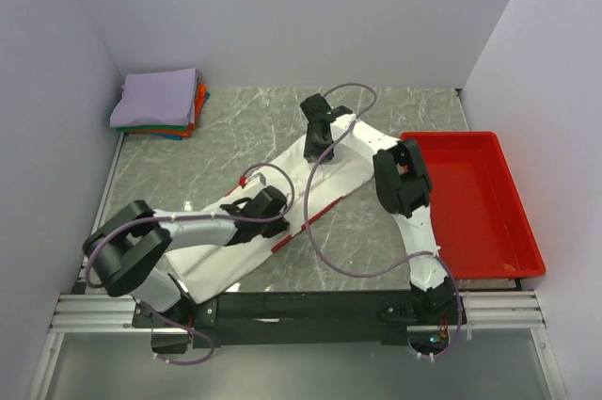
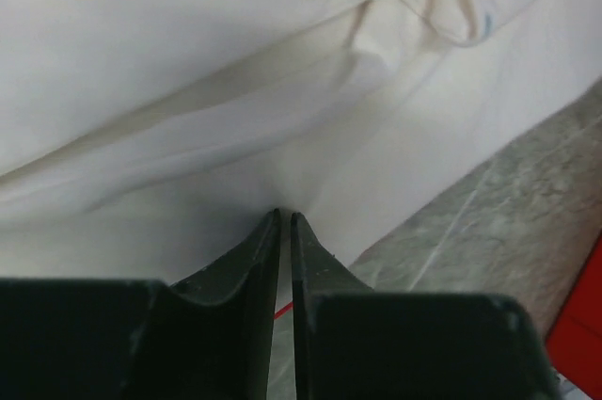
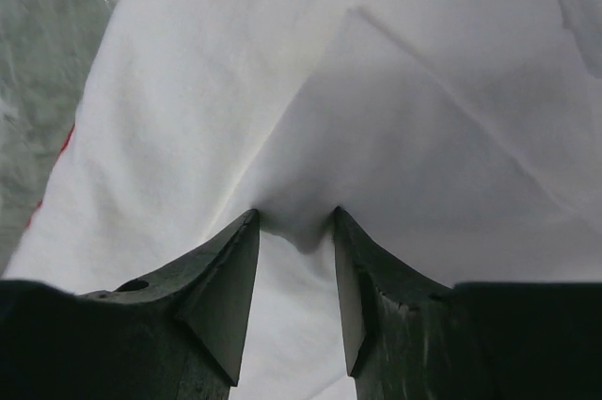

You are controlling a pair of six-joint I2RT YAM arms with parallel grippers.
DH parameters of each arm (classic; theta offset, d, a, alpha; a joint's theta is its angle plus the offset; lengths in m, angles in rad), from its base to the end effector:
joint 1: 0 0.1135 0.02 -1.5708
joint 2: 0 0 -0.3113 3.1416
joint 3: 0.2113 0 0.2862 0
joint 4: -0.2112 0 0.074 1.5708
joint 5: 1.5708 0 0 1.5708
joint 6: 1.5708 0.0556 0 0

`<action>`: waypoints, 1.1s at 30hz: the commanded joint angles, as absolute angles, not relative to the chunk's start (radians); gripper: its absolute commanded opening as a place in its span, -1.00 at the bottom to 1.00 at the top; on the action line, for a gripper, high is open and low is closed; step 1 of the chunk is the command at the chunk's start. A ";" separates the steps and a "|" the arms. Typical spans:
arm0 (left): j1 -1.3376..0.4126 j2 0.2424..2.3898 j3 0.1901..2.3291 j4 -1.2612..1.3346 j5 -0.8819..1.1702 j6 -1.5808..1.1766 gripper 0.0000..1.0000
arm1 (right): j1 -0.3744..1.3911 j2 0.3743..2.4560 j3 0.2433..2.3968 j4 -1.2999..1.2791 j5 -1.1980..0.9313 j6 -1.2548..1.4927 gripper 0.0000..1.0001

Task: Fold and stack the t-shirts
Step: Fold the tshirt

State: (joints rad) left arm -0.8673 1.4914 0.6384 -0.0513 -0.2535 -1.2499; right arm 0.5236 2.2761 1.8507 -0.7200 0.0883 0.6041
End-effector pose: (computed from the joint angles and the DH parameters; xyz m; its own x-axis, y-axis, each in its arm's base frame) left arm 0.2070 -0.2225 0.1521 -0.7657 -0.5174 -0.3821 -0.2812 0.8036 -0.5246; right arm 0.4830 0.2732 0.1719 -0.9142 0.1255 -0.3854 0.0641 0.9836 0.1684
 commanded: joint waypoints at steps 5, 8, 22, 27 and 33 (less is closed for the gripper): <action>-0.910 1.689 0.817 0.041 -0.083 -1.308 -0.68 | 0.525 2.469 2.120 -0.864 0.038 0.462 -0.10; -0.922 1.764 0.871 0.078 -0.025 -1.330 -0.69 | 0.523 2.519 2.204 -0.883 0.044 0.425 -0.10; -0.943 1.728 0.968 0.095 0.003 -1.178 -0.52 | 0.491 2.400 2.230 -0.851 0.136 0.365 0.10; -0.943 1.571 0.907 -0.026 -0.077 -1.074 -0.45 | 0.469 2.263 2.102 -0.810 0.112 0.419 0.14; -0.948 1.431 0.764 -0.123 -0.091 -1.023 -0.49 | 0.466 2.103 1.840 -0.712 0.080 0.478 0.14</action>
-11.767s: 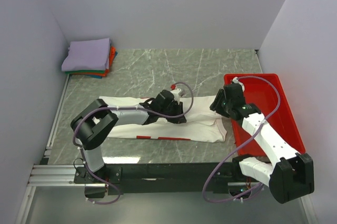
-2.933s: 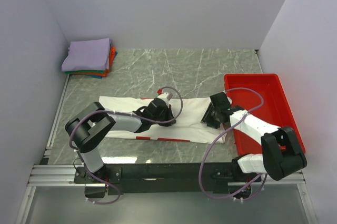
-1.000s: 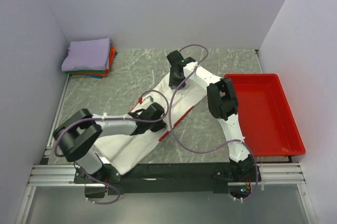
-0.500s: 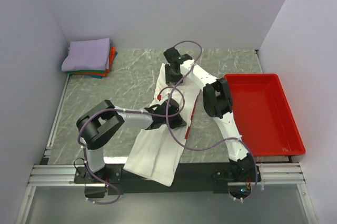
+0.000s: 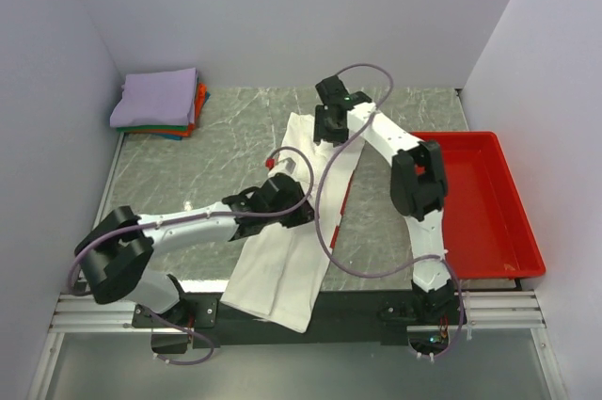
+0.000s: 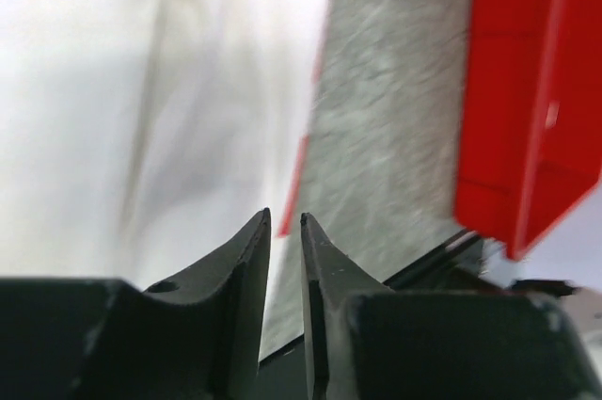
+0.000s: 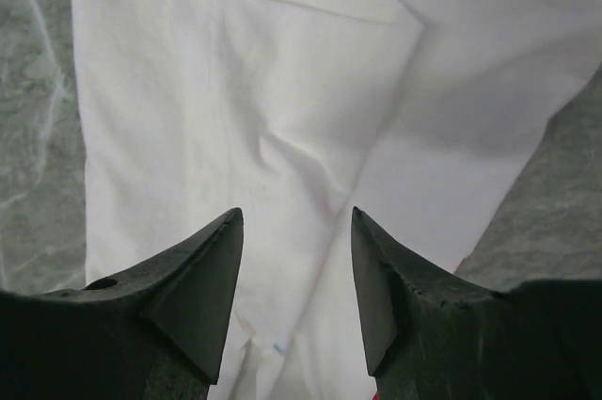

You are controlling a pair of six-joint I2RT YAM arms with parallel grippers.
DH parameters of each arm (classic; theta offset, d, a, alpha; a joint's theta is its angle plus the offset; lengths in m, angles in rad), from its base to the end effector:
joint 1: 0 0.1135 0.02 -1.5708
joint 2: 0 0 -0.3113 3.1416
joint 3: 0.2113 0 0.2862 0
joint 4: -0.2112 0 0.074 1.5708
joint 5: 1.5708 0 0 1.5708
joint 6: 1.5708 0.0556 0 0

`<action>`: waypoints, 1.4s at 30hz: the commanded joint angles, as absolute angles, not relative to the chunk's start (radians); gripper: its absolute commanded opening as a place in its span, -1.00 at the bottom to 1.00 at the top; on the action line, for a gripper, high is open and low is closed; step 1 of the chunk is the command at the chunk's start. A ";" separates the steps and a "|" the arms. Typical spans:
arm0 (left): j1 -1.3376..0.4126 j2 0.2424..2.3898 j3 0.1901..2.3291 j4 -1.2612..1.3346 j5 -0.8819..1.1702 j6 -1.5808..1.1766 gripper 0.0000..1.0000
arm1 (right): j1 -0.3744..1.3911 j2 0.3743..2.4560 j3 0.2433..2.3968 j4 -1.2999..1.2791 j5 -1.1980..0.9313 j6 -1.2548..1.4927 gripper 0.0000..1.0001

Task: Fold and stack the t-shirts
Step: Fold the tshirt

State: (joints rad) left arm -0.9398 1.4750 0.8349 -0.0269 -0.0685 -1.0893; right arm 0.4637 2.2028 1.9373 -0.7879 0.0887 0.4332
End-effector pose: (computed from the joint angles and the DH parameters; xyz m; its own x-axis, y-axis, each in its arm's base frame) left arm 0.2109 -0.2822 0.2243 -0.8548 -0.3288 -0.4014 0.0349 0.7353 -0.6768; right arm 0.4974 0.2432 0.2367 -0.8760 0.0294 -0.4813 -0.0425 0.9896 0.1378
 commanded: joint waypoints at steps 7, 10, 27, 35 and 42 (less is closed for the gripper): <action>-0.997 1.359 0.674 -0.161 -0.069 -1.002 -0.61 | 0.466 2.026 1.625 -0.609 0.031 0.526 0.04; -1.015 1.355 0.657 -0.153 -0.055 -1.006 -0.64 | 0.466 2.043 1.594 -0.600 0.043 0.532 0.01; -0.977 1.635 0.814 -0.029 0.072 -1.003 -0.69 | 0.381 2.348 1.911 -0.718 0.003 0.456 -0.37; -0.850 1.827 0.985 0.051 0.185 -1.002 -0.70 | 0.319 2.522 2.253 -0.819 -0.026 0.405 -0.29; -0.805 1.993 1.204 0.074 0.285 -0.997 -0.61 | 0.288 2.539 2.321 -0.726 -0.089 0.370 0.18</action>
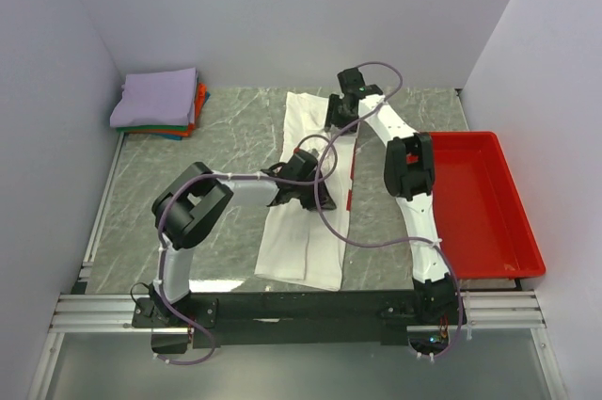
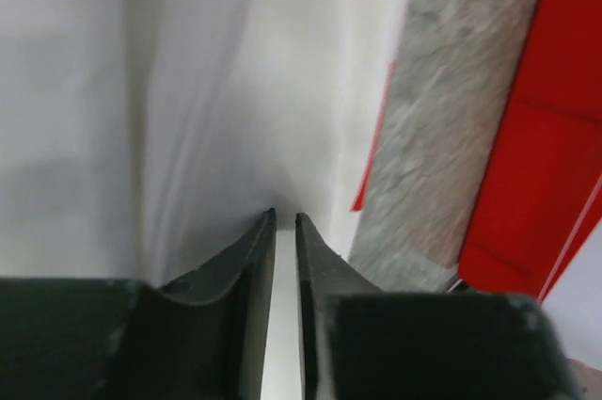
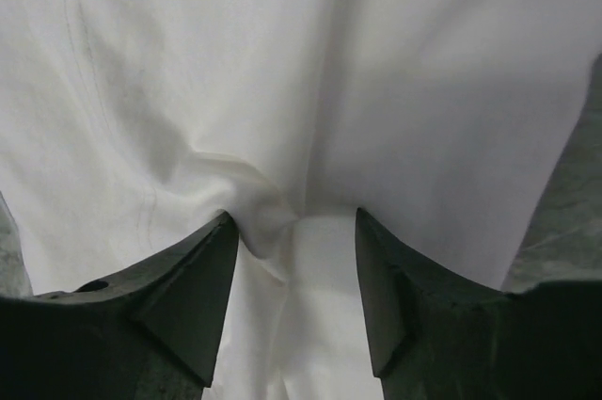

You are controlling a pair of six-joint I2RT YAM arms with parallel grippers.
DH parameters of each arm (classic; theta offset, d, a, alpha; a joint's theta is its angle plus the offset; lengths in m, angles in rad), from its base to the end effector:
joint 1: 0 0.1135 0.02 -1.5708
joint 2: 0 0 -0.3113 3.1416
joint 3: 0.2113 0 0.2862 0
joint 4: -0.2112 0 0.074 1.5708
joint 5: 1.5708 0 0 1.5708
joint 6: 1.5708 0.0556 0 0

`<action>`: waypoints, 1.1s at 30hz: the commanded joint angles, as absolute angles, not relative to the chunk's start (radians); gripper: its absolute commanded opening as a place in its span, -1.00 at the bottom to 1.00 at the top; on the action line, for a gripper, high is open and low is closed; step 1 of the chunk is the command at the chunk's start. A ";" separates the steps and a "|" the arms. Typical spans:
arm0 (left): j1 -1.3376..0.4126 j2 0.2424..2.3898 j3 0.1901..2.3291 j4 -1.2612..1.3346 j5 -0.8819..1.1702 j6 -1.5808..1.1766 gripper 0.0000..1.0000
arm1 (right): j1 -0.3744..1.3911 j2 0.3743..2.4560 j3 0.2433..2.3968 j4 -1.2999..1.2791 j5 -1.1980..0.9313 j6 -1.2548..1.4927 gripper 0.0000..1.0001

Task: Fold and stack the t-shirts
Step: Fold the tshirt

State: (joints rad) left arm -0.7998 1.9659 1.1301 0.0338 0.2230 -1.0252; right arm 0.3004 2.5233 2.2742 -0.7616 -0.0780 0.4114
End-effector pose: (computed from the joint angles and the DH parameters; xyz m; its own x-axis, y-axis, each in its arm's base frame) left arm 0.3125 -0.3393 0.1413 -0.9494 -0.2192 -0.2250 -0.0095 0.7360 -0.6769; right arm 0.5990 0.1901 0.1735 -0.8755 0.1462 -0.4606 0.0170 0.9619 0.2730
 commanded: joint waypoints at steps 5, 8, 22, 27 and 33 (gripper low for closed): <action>-0.805 1.910 1.189 0.107 0.288 -0.993 -0.37 | 0.288 2.455 2.307 -0.733 -0.057 0.370 0.27; -0.805 1.812 1.149 0.074 0.250 -0.962 -0.34 | 0.287 2.335 2.225 -0.719 -0.035 0.394 0.28; -0.804 1.326 0.727 -0.121 0.002 -1.005 -0.44 | 0.417 1.455 1.081 -0.379 -0.049 0.664 0.11; -0.805 1.148 0.574 -0.207 -0.063 -1.049 -0.53 | 0.609 1.229 0.721 -0.342 -0.054 0.779 0.03; -0.805 0.990 0.466 -0.305 -0.097 -1.083 -0.55 | 0.758 1.004 0.499 -0.385 -0.058 0.916 0.00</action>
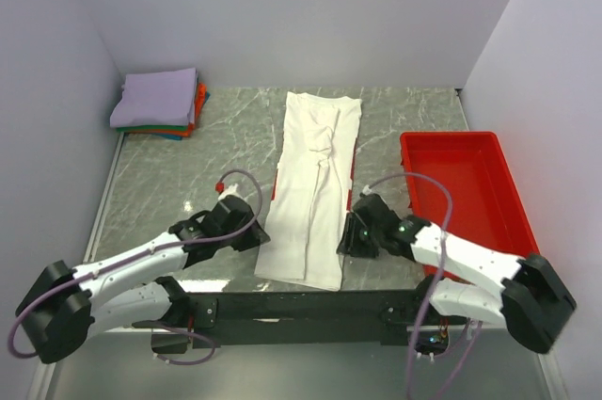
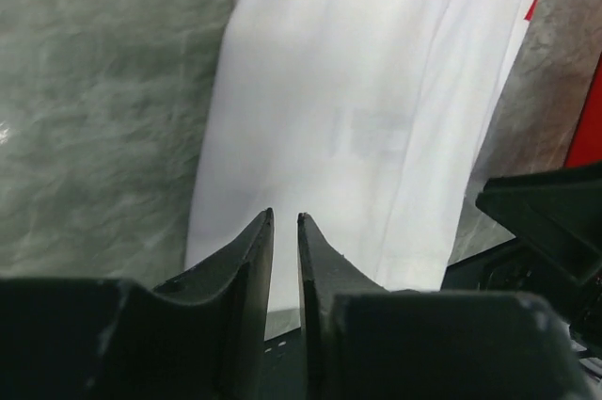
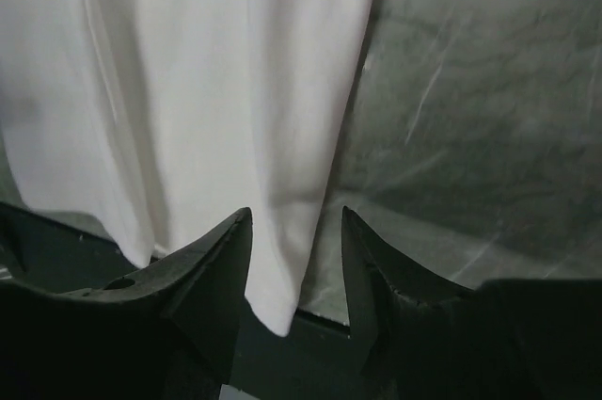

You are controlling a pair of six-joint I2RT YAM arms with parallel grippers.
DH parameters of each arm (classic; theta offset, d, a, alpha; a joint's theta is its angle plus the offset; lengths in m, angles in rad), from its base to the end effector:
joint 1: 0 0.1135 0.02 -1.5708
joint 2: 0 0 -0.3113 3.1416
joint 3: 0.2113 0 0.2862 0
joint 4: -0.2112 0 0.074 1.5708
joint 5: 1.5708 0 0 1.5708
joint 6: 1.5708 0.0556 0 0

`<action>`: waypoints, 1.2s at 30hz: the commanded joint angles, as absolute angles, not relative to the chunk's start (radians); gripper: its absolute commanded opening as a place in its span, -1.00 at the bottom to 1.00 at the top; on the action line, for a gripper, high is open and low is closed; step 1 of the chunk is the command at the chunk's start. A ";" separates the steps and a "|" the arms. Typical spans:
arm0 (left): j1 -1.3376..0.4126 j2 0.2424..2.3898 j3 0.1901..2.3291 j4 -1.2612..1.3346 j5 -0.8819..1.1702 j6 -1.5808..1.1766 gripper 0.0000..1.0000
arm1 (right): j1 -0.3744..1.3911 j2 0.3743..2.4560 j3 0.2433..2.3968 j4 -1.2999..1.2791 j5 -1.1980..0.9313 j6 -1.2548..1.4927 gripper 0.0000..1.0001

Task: Fold and stack the t-shirts
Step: Fold the tshirt

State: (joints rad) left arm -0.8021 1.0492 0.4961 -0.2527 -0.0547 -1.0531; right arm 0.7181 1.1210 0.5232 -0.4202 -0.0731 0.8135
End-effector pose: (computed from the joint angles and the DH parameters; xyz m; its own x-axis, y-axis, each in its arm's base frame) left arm 0.1581 -0.1591 0.1941 -0.8490 -0.3702 -0.3770 -0.0936 0.8075 -0.5823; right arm 0.1613 0.1463 0.1758 -0.9381 0.1428 -0.3156 -0.0049 0.9055 0.4243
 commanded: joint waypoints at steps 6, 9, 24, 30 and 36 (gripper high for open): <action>-0.819 0.939 0.420 -0.368 -0.097 -1.097 -0.32 | 0.839 0.897 0.402 -0.403 -0.112 1.005 -0.03; -0.827 0.928 0.400 -0.374 -0.075 -1.106 -0.26 | 0.883 0.900 0.368 -0.393 -0.133 1.052 -0.04; -0.874 0.953 0.357 -0.353 -0.038 -1.101 -0.19 | 0.922 0.934 0.282 -0.328 -0.221 1.111 -0.06; -0.876 0.963 0.354 -0.334 -0.009 -1.091 -0.63 | 0.936 0.991 0.267 -0.267 -0.319 1.134 -0.37; -0.877 0.948 0.357 -0.347 0.034 -1.075 -0.99 | 0.933 0.959 0.342 -0.488 -0.255 1.027 -0.92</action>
State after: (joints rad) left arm -0.8722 0.9619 0.3592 -0.3569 -0.0078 -1.0893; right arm 0.9268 0.9932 0.2935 -0.3267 -0.2955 1.0939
